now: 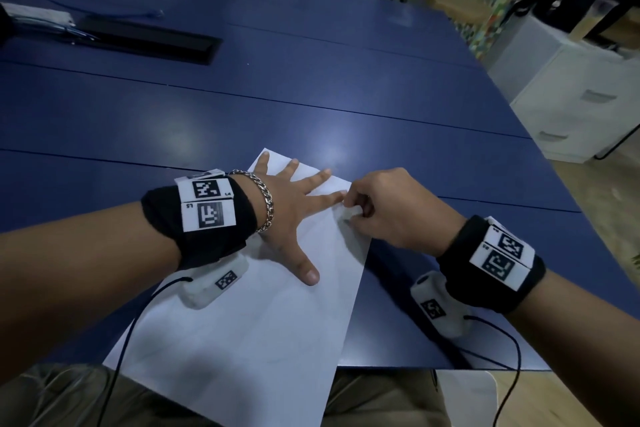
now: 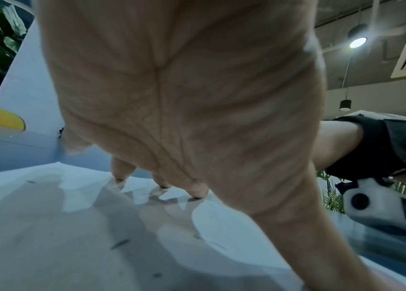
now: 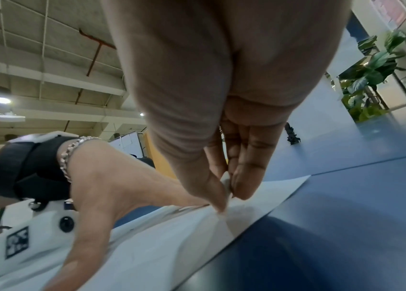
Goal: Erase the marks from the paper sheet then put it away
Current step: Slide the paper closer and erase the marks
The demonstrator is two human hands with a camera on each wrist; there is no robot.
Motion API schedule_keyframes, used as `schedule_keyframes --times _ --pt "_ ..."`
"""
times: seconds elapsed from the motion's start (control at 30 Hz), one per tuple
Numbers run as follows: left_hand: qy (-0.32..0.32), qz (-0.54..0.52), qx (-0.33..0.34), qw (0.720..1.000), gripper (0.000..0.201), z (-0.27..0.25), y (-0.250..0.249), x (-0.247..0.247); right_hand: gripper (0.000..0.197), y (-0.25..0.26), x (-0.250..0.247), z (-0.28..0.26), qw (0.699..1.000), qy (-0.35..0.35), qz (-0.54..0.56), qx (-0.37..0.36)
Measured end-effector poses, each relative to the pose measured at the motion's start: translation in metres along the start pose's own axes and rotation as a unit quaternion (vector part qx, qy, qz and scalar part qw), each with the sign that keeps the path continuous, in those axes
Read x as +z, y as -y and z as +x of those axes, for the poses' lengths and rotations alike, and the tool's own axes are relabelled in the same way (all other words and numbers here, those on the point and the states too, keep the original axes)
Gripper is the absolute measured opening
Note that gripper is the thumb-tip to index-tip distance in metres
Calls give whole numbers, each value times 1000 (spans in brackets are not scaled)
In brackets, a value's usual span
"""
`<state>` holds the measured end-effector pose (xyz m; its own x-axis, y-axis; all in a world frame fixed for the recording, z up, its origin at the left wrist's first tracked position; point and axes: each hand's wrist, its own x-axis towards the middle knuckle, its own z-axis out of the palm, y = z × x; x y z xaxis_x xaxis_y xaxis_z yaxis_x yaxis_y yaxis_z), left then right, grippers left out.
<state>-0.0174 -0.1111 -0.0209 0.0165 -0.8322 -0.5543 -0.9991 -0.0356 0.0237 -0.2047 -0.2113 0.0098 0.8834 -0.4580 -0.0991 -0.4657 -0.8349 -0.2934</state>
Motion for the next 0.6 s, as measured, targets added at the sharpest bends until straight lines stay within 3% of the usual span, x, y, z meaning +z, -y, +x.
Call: schedule_keyframes --times 0.17,0.37,0.6 --pt "-6 12 0 1000 142 -1 -2 -1 9 16 4 -11 997 57 -18 -50" --pt "-1 9 -19 1000 144 -4 -6 -3 13 2 2 1 999 12 -44 -14" --pt "-3 9 -20 1000 143 -6 -7 -5 12 14 4 -10 997 47 -44 -45"
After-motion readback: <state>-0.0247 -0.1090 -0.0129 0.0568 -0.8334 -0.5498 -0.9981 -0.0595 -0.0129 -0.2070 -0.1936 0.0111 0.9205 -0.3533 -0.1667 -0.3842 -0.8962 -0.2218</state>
